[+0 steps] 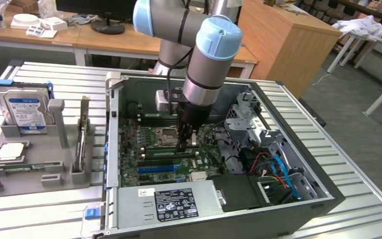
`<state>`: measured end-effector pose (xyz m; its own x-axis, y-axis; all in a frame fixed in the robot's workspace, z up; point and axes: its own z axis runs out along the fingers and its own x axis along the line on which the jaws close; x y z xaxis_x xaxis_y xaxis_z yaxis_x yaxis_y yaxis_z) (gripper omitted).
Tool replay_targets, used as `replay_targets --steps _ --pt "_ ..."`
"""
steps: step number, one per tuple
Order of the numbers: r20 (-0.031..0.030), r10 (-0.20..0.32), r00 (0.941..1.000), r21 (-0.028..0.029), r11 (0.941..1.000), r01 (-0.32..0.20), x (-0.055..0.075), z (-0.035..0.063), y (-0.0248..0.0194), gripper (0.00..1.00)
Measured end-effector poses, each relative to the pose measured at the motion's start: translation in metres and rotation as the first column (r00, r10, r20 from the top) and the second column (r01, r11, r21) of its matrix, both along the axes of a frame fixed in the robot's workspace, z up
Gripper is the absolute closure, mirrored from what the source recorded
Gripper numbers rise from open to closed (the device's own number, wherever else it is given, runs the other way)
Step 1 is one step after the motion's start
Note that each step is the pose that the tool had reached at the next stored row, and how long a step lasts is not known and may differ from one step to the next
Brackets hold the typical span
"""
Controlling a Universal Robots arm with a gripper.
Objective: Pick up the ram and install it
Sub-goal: 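Insert the ram into the slot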
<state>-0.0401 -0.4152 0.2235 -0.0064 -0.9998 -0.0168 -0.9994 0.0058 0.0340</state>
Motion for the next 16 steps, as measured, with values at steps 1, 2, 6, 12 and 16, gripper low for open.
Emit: replay_targets --steps 1,2,6,12,16 --pt "-0.0001 0.0 1.0 -0.0002 1.0 0.0 0.0 -0.0001 0.0 0.88" --pt "-0.0001 0.0 1.0 -0.0002 1.0 0.0 0.0 -0.0001 0.0 0.88" --pt "0.0 0.0 1.0 0.0 1.0 0.0 0.0 -0.0002 0.0 0.88" --pt "0.0001 0.0 1.0 0.0001 1.0 0.0 0.0 -0.0003 0.0 0.75" --pt "0.0 0.0 1.0 0.0 1.0 0.0 0.0 0.0 0.0 0.75"
